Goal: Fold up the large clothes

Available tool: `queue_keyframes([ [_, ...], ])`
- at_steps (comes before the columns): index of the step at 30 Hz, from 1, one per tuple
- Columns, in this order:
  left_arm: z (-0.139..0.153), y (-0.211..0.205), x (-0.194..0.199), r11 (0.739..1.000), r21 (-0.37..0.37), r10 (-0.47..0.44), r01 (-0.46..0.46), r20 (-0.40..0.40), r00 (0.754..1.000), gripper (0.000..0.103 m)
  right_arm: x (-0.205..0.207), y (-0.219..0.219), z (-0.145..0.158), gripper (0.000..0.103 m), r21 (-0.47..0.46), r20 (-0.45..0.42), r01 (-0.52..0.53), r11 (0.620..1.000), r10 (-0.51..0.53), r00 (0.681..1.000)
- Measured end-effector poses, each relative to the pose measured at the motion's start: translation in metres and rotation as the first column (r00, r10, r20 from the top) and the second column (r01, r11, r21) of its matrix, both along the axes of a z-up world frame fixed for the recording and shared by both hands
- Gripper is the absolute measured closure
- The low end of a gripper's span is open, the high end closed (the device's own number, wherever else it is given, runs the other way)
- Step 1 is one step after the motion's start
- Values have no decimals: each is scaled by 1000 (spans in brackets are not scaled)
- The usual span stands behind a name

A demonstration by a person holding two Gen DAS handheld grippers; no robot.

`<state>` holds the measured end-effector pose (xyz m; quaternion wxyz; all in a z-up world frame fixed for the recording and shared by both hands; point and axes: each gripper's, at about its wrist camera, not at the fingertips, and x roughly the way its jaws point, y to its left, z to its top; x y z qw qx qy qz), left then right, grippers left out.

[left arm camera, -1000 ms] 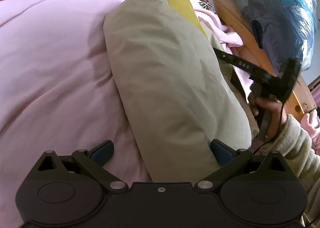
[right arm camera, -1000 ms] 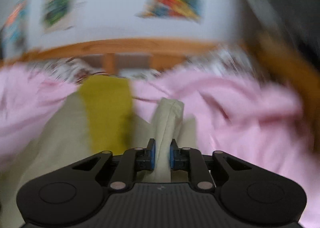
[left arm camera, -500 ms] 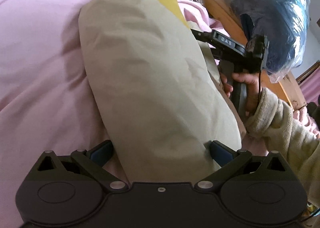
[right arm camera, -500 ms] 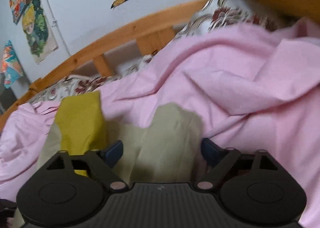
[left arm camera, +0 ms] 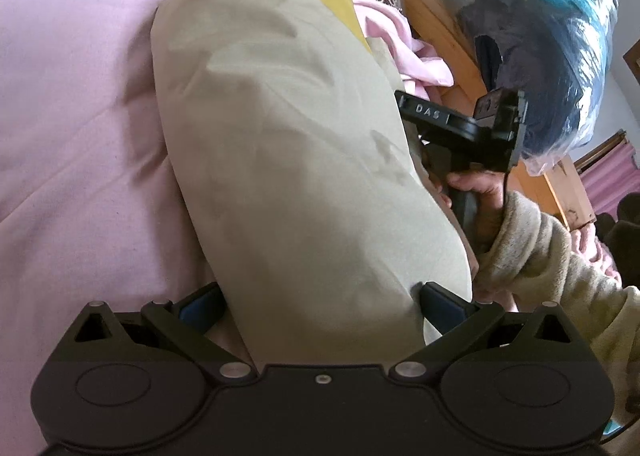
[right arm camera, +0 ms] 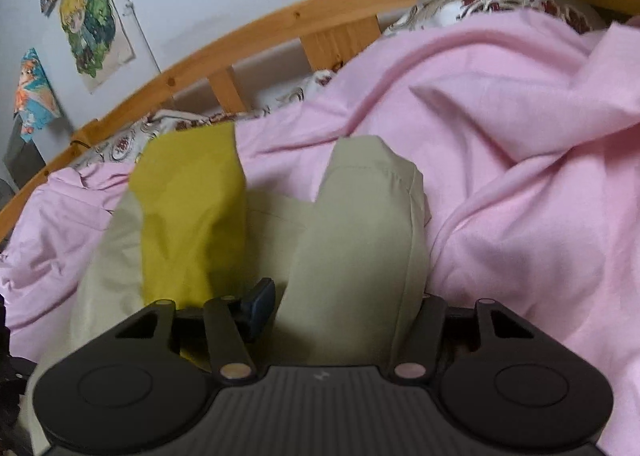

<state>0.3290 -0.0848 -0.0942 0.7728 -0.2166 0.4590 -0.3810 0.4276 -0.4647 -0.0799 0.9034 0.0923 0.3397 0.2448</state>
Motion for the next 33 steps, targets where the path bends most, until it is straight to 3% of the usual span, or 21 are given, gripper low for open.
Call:
queue_keyframes([
  [4,1,14,-1,999,-43,29,-28,23,999,1,0,0,-3,42,6,0,0,1000,0,1000],
  [8,-5,26,13,993,-93,73,-74,-21,997,1,1,0,-5,39,12,4,0,1000,0,1000],
  [23,-1,2,32,993,-43,108,-111,-62,992,1,0,16,-7,39,-80,27,10,997,-7,1000],
  [25,-1,0,32,993,-39,108,-110,-62,992,2,1,20,-5,45,-110,17,17,994,-16,1000],
  [30,0,-2,34,994,-34,105,-107,-62,993,6,-4,28,0,74,-164,15,52,985,-51,999],
  [33,2,-2,33,994,-29,109,-110,-47,993,13,-11,37,2,85,-190,34,58,980,-52,998],
])
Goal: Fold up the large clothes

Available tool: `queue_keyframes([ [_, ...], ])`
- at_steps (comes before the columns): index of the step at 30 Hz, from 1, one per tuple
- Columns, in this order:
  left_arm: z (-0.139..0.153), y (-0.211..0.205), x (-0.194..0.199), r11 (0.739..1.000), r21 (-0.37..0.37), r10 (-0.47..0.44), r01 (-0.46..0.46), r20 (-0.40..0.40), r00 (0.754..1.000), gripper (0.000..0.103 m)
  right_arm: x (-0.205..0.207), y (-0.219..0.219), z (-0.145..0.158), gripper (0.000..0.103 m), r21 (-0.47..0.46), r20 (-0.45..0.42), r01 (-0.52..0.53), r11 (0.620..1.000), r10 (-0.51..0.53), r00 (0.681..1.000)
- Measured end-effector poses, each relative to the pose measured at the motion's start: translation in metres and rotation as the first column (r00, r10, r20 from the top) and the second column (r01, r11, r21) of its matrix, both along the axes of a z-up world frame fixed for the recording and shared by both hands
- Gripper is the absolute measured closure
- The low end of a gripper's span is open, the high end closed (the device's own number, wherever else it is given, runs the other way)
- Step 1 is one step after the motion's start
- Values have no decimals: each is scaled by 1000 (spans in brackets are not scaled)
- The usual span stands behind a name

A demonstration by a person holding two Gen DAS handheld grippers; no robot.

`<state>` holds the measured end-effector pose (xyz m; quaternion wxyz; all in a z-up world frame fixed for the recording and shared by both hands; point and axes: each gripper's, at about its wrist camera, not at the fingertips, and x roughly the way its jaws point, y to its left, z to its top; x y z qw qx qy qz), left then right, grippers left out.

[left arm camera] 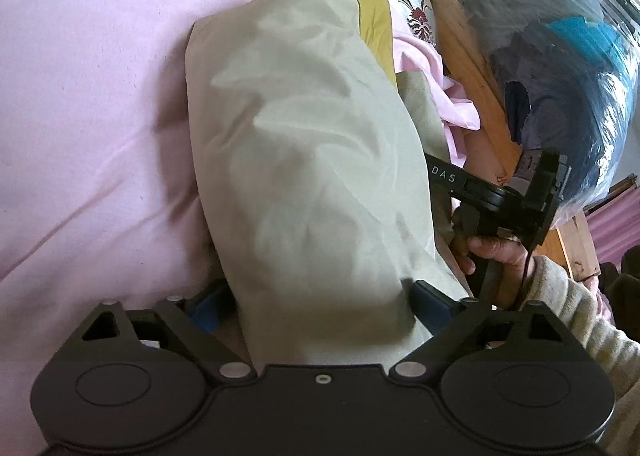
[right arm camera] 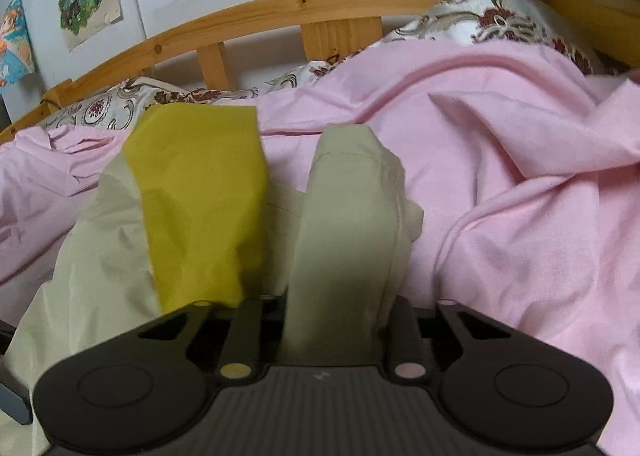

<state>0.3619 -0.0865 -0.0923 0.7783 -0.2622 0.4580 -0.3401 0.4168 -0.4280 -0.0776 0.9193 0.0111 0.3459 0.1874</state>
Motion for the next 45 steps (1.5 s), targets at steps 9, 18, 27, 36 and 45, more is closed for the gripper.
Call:
queue_keyframes([
  [9,1,9,-19,996,-28,82,-82,28,996,35,-12,1,5,92,111,-40,54,992,-50,998],
  [18,30,56,-28,995,-60,81,-79,28,996,44,-30,12,59,94,332,-19,2,943,5,1000],
  [27,101,142,-16,988,35,143,-148,114,983,45,8,76,113,94,516,12,-72,854,77,997],
  [36,52,168,16,960,211,185,-187,29,982,41,64,153,67,92,334,3,-146,931,154,988],
  [45,51,152,-28,923,223,290,-314,135,948,15,57,142,33,37,175,29,-66,982,62,998],
])
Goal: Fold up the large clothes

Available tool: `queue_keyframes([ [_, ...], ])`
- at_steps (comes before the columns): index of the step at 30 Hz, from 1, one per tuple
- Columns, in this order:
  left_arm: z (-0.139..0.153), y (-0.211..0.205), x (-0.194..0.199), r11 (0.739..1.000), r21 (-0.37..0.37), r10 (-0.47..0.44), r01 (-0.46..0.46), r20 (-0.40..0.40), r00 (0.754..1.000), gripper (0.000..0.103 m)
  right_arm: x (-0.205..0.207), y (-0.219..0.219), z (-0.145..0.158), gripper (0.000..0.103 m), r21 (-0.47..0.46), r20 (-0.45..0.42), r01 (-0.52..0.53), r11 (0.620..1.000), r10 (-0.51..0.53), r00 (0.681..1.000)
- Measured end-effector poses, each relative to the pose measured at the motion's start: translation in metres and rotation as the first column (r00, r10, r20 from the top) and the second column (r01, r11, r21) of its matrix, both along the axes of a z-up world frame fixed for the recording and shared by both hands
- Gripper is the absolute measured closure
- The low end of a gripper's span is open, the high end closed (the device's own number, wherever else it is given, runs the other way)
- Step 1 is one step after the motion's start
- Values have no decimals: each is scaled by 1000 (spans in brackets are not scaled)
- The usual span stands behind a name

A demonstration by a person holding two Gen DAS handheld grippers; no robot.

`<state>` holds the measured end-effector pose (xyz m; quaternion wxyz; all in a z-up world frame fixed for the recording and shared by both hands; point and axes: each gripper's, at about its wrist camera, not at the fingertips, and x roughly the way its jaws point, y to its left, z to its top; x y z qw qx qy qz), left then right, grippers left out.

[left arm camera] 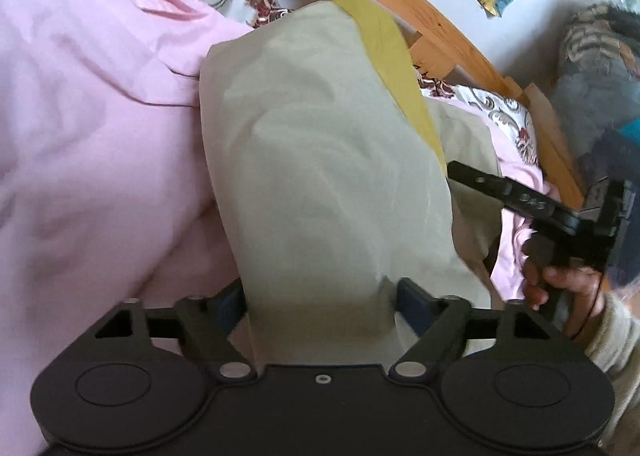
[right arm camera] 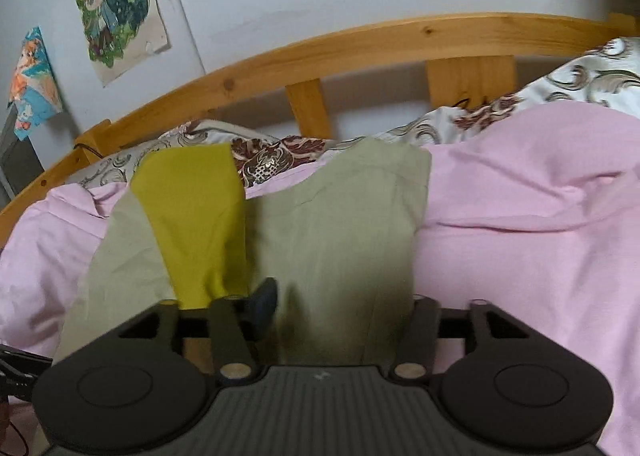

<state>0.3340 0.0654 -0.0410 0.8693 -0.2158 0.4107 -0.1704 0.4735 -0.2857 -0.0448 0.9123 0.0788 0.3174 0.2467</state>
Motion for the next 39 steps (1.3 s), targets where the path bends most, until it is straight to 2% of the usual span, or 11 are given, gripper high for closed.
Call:
queue_keyframes([
  [1,2,-5,-7,1000,22,-5,4,13,1000,12,-7,-4,2,32,-7,9,-4,1000,4,1000],
  [2,3,-11,-14,999,50,-11,9,25,1000,11,-17,-8,4,20,-28,31,-9,1000,10,999],
  [3,-1,-17,-16,997,73,-19,16,33,999,9,-26,-11,6,13,-49,56,-13,999,16,998],
  [7,-8,-41,-32,986,164,-37,29,41,999,3,-63,-10,8,7,-119,117,-43,992,57,992],
  [12,-26,-47,-36,986,167,6,-9,20,1000,1,-101,-10,-2,6,-167,129,-46,985,68,989],
  [17,-48,-44,-36,995,73,76,-73,-43,996,1,-137,-34,4,3,-71,140,-2,997,11,990],
  [21,-29,-50,-53,987,132,90,-92,27,996,3,-165,-48,15,1,-26,149,35,999,-30,988],
  [24,-14,-54,-66,979,170,102,-112,64,993,3,-193,-57,24,0,-23,198,49,999,-43,979],
  [27,1,-50,-84,974,161,145,-159,94,985,2,-223,-61,30,0,-31,245,81,996,-71,967],
  [33,36,-45,-136,955,132,237,-265,197,951,1,-273,-62,40,0,-44,310,128,991,-108,944],
  [39,71,-57,-196,929,185,251,-320,320,913,1,-315,-56,62,0,-5,393,150,989,-136,909],
])
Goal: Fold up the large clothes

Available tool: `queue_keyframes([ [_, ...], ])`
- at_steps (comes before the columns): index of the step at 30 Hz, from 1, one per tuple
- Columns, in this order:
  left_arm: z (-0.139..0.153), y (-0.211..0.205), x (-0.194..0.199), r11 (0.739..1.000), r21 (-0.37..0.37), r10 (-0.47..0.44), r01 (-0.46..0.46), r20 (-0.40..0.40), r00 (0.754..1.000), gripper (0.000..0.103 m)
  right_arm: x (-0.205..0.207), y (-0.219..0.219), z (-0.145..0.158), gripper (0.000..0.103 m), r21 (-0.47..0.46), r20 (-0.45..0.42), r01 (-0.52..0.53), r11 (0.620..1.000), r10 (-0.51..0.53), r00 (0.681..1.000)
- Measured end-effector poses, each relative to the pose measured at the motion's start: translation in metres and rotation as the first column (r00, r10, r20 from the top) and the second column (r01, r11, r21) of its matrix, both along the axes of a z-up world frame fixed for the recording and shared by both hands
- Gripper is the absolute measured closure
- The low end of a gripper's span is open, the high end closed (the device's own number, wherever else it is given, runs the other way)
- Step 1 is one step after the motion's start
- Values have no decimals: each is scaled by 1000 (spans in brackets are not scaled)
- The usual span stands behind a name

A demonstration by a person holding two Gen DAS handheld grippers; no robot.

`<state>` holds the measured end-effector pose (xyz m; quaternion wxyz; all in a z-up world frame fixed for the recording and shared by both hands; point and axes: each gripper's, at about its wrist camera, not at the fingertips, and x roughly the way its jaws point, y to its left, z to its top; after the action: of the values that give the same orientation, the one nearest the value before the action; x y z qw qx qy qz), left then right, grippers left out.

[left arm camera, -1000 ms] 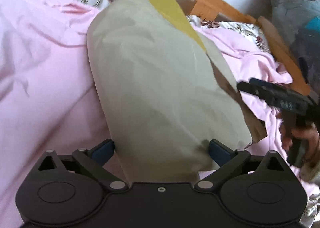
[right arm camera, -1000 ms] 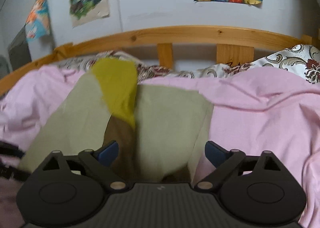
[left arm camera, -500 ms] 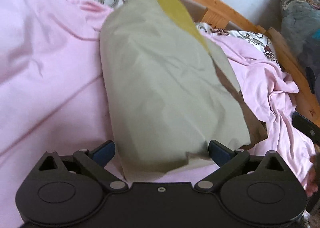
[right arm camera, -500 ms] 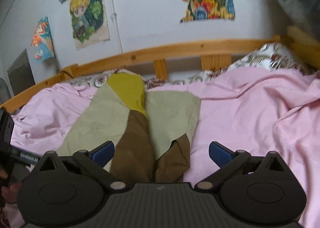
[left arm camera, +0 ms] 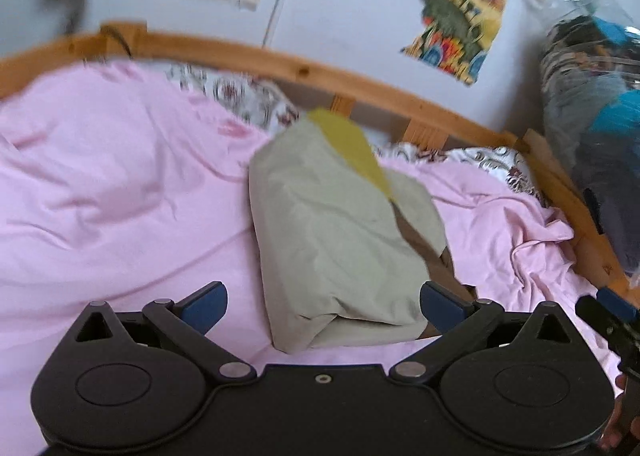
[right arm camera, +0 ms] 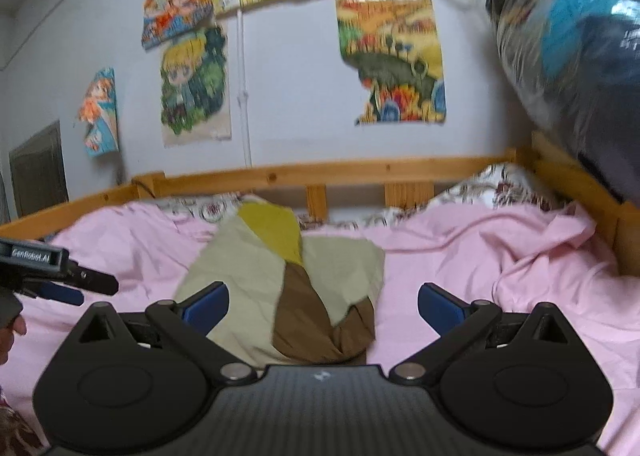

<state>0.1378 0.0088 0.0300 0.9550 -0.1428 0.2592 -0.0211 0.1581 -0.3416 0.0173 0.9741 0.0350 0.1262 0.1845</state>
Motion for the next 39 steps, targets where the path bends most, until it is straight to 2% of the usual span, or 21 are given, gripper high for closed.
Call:
queue_keyframes([
  [7,17,-23,-63,998,55,21,-25,66,998,1,-45,13,16,0,26,75,-8,1000,6,997],
  [11,7,-30,-91,996,72,50,-58,102,994,1,-67,17,14,0,9,94,-6,1000,5,996],
  [16,-11,-34,-113,989,126,68,-83,114,991,1,-90,14,-2,0,14,81,4,1000,-5,997],
  [24,-33,-33,-122,983,146,98,-111,93,991,1,-100,17,-21,0,-21,34,-13,1000,14,999],
  [39,-45,-34,-115,982,159,93,-103,67,993,1,-93,27,-33,0,-53,-12,-22,998,21,1000],
])
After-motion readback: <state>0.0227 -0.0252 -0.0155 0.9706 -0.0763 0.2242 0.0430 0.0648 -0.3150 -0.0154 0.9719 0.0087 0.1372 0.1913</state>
